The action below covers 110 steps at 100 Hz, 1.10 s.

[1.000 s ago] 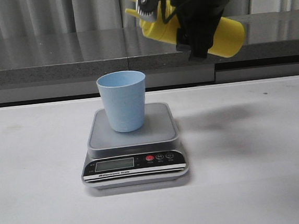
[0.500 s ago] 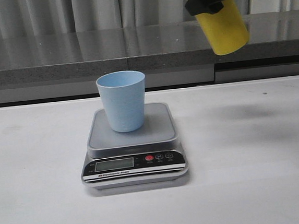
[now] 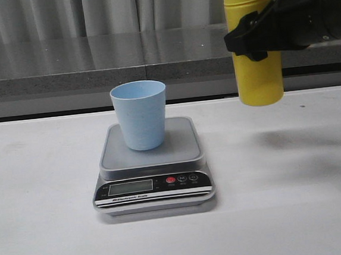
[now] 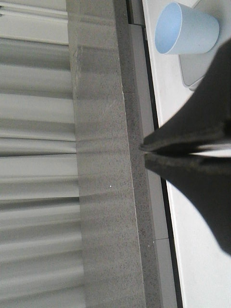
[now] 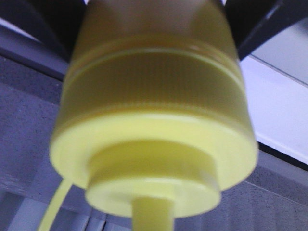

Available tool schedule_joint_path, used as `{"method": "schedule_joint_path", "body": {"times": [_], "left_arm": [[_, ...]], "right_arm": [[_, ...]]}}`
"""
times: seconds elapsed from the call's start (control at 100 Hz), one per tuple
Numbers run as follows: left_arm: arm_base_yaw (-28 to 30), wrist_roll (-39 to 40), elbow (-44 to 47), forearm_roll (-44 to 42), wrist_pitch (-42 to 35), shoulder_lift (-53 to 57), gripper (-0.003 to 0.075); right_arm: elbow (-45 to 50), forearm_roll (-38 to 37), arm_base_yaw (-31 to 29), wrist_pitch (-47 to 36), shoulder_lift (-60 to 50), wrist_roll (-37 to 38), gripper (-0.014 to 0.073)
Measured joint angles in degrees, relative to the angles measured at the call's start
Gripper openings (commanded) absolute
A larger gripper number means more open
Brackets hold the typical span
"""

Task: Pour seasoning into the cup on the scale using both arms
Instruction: 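Turn the bottle upright and lower it back onto the table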

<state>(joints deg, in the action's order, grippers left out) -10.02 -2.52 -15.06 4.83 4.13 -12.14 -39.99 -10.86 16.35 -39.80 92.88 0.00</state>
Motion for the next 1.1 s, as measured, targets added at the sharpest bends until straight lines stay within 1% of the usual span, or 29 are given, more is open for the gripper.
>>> {"method": "schedule_joint_path", "body": {"times": [0.08, 0.21, 0.41, 1.1], "left_arm": [[0.00, 0.00, 0.00, 0.00, 0.00, 0.00, -0.0018], [0.00, 0.00, 0.00, 0.00, 0.00, 0.00, -0.0018], [0.00, 0.00, 0.00, 0.00, 0.00, 0.00, -0.0018], [0.00, 0.00, 0.00, 0.00, 0.00, 0.00, -0.0018]], "right_arm": [[2.54, 1.24, 0.00, -2.13, 0.00, 0.00, 0.0214], [4.41, 1.66, 0.00, -3.28, 0.00, 0.00, 0.0214], [4.52, 1.76, 0.00, -5.27, 0.95, 0.00, 0.0214], [4.52, 1.76, 0.59, -13.15, 11.65, 0.00, 0.0214]]}}
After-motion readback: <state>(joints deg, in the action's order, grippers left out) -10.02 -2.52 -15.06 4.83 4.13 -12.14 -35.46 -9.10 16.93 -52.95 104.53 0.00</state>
